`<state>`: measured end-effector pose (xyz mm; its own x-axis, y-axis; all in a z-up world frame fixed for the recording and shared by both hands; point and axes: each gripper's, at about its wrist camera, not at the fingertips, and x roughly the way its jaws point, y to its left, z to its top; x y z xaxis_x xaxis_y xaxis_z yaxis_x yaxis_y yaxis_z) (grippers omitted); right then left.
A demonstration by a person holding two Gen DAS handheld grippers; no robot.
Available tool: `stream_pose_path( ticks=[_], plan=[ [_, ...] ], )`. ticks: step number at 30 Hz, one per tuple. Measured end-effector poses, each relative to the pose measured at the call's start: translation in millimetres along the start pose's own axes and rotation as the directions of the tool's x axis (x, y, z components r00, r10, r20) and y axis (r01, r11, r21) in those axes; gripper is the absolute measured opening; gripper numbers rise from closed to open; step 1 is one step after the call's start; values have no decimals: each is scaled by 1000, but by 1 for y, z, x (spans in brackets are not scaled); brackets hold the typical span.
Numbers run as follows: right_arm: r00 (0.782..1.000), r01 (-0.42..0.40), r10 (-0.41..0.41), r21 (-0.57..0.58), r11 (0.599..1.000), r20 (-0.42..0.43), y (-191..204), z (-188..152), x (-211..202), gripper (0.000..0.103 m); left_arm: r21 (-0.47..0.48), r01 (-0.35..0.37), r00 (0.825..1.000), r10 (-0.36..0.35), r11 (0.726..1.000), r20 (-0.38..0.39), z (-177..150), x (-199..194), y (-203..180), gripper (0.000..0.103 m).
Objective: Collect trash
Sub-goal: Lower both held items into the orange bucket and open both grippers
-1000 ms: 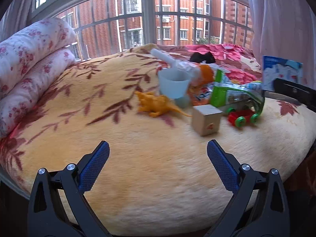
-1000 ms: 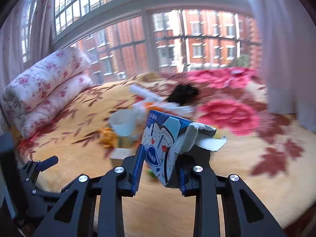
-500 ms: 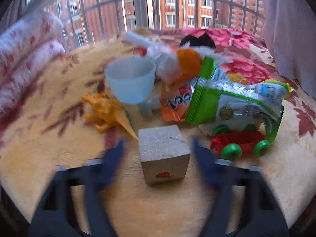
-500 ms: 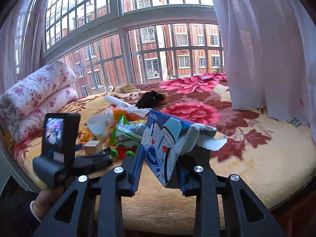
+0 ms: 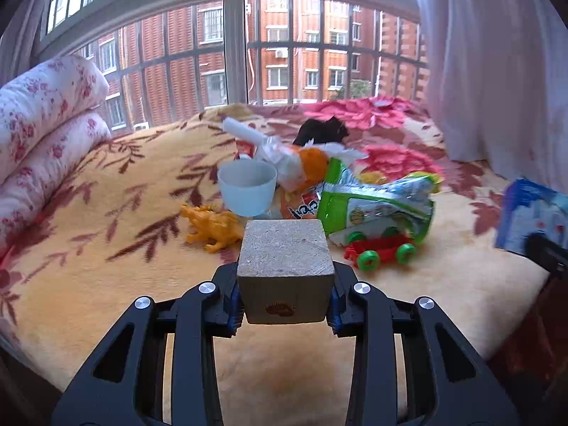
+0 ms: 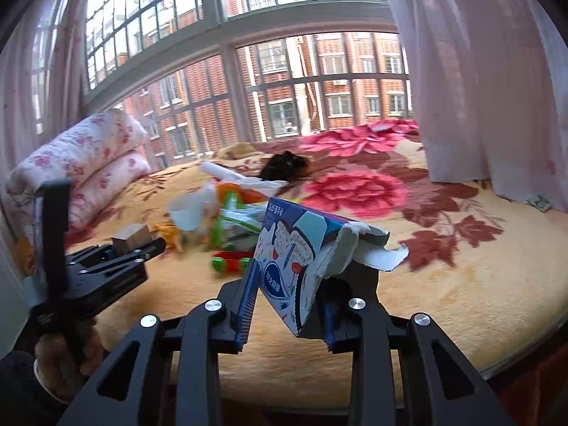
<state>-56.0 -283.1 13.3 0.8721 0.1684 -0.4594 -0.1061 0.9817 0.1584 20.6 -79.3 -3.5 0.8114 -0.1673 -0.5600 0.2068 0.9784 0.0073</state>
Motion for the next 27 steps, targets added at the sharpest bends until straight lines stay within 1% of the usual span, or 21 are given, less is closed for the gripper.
stream_pose_path(
  ticks=[2,5,8,9,13,17,19,23,27],
  plan=[
    [1000,-30,30,-17,999,-2,12,3,-9,31,33,9,1000,-9,999,9,-3,-26,3,34],
    [998,-62,61,-46,997,-20,28,4,-21,31,71,20,1000,-20,997,10,-11,-53,6,34],
    [991,-115,110,-56,992,-79,42,-7,-32,31,93,60,998,-58,994,-20,-29,-77,12,34],
    [985,-136,129,-57,989,-113,48,-14,-35,31,104,65,998,-62,992,-29,-36,-82,13,34],
    [968,-157,133,-102,982,-213,68,-48,-47,31,151,90,994,-79,984,-79,-76,-100,19,34],
    [948,-171,136,-99,980,-288,76,-80,-50,31,175,102,989,-81,979,-128,-108,-103,19,34],
    [938,-181,146,-84,980,-314,77,-89,-47,31,167,110,983,-83,980,-161,-122,-99,18,34],
    [918,-192,153,-72,979,-365,81,-108,-40,31,153,117,969,-79,981,-234,-143,-88,19,34],
    [895,-197,150,-70,978,-420,84,-123,-28,32,167,125,959,-76,978,-273,-156,-81,17,34]
  ],
)
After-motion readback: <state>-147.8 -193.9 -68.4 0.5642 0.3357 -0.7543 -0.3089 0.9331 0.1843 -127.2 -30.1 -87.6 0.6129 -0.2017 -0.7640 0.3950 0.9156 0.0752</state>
